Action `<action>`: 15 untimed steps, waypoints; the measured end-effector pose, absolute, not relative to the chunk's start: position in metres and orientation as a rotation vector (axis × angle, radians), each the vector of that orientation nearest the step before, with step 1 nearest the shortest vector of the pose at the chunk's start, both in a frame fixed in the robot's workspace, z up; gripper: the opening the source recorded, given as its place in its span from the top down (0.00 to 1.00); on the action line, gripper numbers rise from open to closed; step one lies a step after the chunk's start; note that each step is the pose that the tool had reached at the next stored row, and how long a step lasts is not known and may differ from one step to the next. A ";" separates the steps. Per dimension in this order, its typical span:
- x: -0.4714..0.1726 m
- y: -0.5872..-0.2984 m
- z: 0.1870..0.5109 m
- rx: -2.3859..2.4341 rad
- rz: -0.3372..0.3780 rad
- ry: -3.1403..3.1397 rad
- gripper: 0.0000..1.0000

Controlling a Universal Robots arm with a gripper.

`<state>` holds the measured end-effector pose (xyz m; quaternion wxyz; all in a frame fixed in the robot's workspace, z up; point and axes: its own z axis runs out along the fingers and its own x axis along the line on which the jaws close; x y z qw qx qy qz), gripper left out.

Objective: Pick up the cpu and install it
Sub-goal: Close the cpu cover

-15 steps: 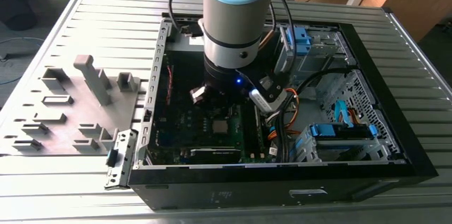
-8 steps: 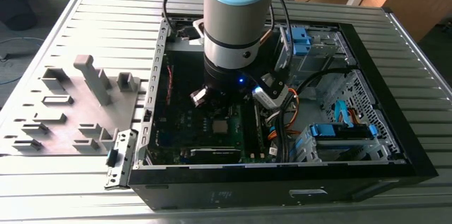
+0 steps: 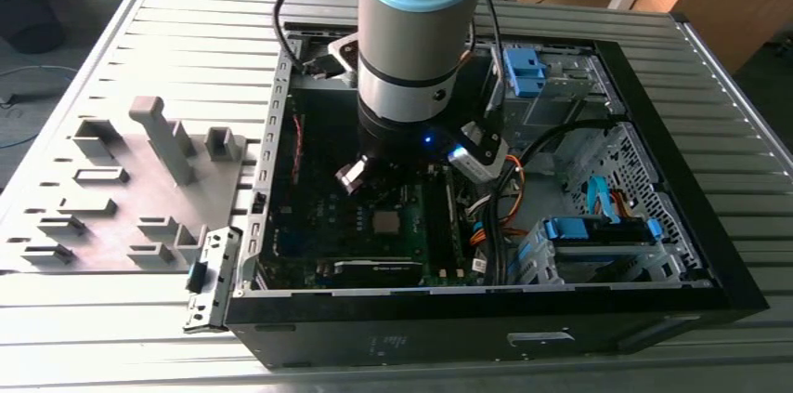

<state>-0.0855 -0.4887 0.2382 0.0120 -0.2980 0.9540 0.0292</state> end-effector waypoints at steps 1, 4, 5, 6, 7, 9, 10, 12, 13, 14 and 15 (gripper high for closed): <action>-0.086 -0.489 0.238 -0.958 0.091 2.966 0.89; -0.086 -0.489 0.238 -1.036 0.092 2.941 0.89; -0.086 -0.489 0.237 -1.061 0.093 2.933 0.89; -0.086 -0.489 0.237 -1.089 0.093 2.923 0.89; -0.086 -0.489 0.237 -1.114 0.093 2.914 0.89; -0.086 -0.489 0.237 -1.164 0.094 2.896 0.89; -0.086 -0.489 0.237 -1.189 0.094 2.886 0.89; -0.085 -0.489 0.237 -1.237 0.095 2.867 0.89; -0.086 -0.489 0.236 -1.263 0.095 2.856 0.89; -0.085 -0.489 0.236 -1.287 0.095 2.846 0.89; -0.086 -0.489 0.236 -1.310 0.095 2.836 0.89</action>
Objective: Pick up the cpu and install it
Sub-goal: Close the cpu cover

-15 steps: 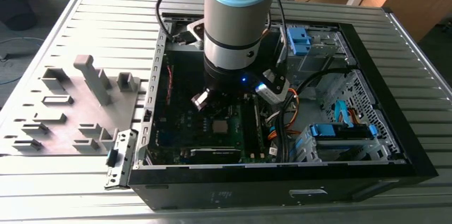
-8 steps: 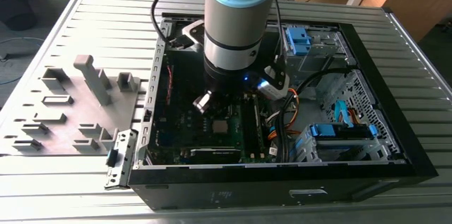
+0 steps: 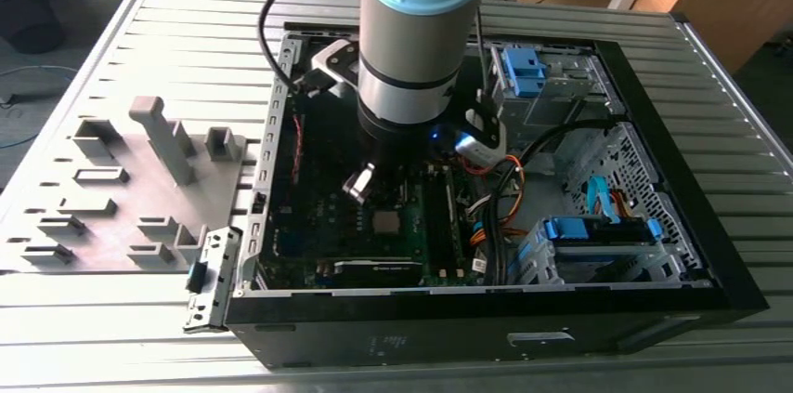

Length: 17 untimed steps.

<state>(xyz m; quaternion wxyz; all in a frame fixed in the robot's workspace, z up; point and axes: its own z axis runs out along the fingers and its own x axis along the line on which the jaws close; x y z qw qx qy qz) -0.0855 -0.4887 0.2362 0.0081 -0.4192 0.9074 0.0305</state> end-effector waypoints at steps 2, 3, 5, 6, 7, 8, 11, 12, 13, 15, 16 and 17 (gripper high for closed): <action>-0.086 -0.489 0.236 -1.338 0.095 2.824 0.89; -0.086 -0.489 0.236 -1.341 0.096 2.822 0.89; -0.086 -0.489 0.236 -1.341 0.096 2.822 0.89; -0.085 -0.489 0.236 -1.341 0.096 2.822 0.89; -0.085 -0.489 0.236 -1.341 0.096 2.822 0.89; -0.085 -0.489 0.236 -1.341 0.096 2.822 0.89; -0.084 -0.488 0.236 -1.341 0.096 2.822 0.89; -0.083 -0.488 0.236 -1.341 0.096 2.822 0.89; -0.082 -0.488 0.236 -1.341 0.096 2.822 0.89; -0.081 -0.488 0.236 -1.341 0.096 2.822 0.89; -0.081 -0.488 0.236 -1.341 0.096 2.822 0.89; -0.081 -0.488 0.236 -1.341 0.096 2.822 0.89</action>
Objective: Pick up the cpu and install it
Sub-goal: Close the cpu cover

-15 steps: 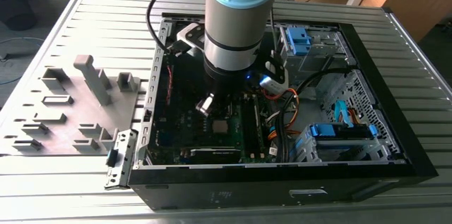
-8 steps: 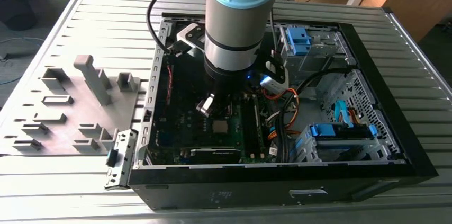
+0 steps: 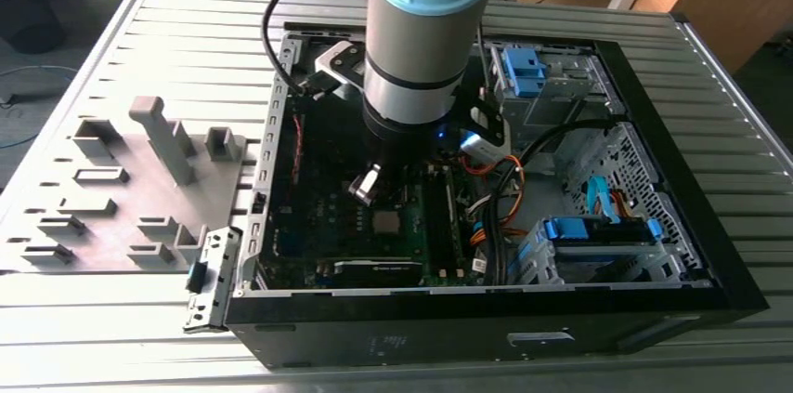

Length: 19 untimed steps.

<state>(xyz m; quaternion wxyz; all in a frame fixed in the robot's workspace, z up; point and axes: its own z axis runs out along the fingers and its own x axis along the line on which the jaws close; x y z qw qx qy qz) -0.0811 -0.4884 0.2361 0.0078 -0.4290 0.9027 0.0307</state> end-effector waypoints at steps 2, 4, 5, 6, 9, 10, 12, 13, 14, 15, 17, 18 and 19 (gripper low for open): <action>-0.081 -0.488 0.238 -1.341 0.096 2.822 0.89; -0.081 -0.488 0.238 -1.341 0.096 2.822 0.89; -0.081 -0.488 0.238 -1.341 0.096 2.822 0.89; -0.081 -0.488 0.238 -1.341 0.096 2.822 0.89; -0.081 -0.488 0.238 -1.341 0.097 2.822 0.89; -0.081 -0.488 0.238 -1.341 0.098 2.821 0.89; -0.080 -0.488 0.238 -1.341 0.098 2.821 0.89; -0.079 -0.488 0.238 -1.341 0.098 2.821 0.89; -0.078 -0.488 0.238 -1.341 0.098 2.822 0.89; -0.077 -0.488 0.238 -1.341 0.098 2.821 0.89; -0.072 -0.488 0.238 -1.341 0.098 2.821 0.89; -0.070 -0.488 0.238 -1.341 0.098 2.821 0.89; -0.066 -0.488 0.238 -1.341 0.098 2.821 0.89</action>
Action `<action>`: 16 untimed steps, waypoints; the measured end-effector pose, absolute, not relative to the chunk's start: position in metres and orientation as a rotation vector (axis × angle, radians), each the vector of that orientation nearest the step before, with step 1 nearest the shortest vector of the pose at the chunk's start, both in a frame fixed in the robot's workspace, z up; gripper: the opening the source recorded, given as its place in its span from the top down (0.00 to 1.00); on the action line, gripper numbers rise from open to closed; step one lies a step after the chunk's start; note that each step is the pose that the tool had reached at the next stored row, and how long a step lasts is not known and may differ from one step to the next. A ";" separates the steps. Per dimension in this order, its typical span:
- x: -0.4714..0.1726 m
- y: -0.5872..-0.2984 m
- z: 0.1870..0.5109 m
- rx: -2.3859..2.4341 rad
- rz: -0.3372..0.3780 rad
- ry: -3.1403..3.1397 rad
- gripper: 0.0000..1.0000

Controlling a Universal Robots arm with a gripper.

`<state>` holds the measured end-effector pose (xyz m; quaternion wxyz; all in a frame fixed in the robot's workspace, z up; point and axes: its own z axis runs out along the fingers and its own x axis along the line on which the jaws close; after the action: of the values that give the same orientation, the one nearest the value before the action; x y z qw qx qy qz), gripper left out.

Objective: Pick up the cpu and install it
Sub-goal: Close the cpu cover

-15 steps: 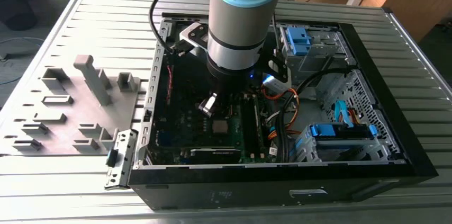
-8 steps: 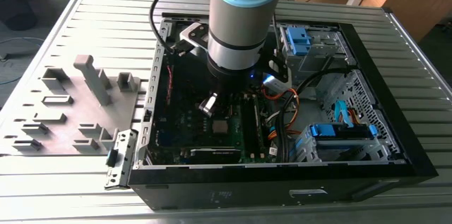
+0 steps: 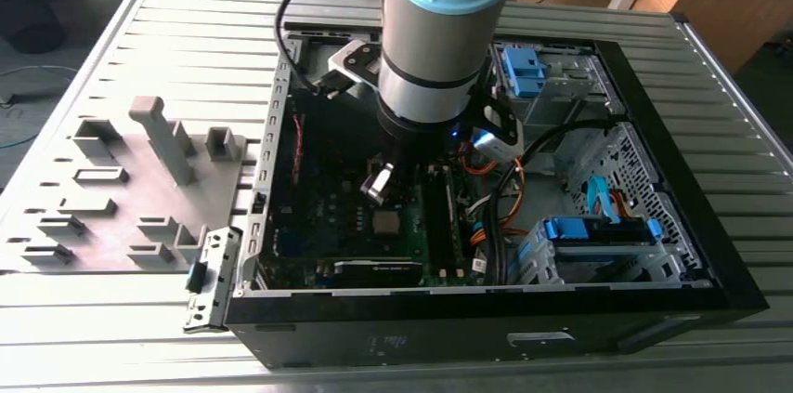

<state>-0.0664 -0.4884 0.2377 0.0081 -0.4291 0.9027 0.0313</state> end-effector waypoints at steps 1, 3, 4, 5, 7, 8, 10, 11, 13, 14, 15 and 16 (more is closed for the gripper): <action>-0.063 -0.488 0.238 -1.341 0.098 2.821 0.89; -0.057 -0.488 0.238 -1.341 0.098 2.821 0.89; -0.053 -0.488 0.238 -1.341 0.098 2.821 0.89; -0.049 -0.488 0.238 -1.341 0.099 2.821 0.89; -0.044 -0.488 0.238 -1.342 0.101 2.820 0.89; -0.041 -0.488 0.238 -1.342 0.102 2.819 0.89; -0.039 -0.488 0.238 -1.343 0.106 2.818 0.89; -0.039 -0.488 0.238 -1.343 0.109 2.816 0.89; -0.038 -0.488 0.239 -1.344 0.114 2.814 0.89; -0.037 -0.488 0.239 -1.345 0.116 2.813 0.89; -0.037 -0.488 0.239 -1.345 0.117 2.812 0.89; -0.037 -0.488 0.239 -1.345 0.117 2.812 0.89</action>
<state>-0.0371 -0.4882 0.2390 0.0111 -0.4310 0.9015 0.0376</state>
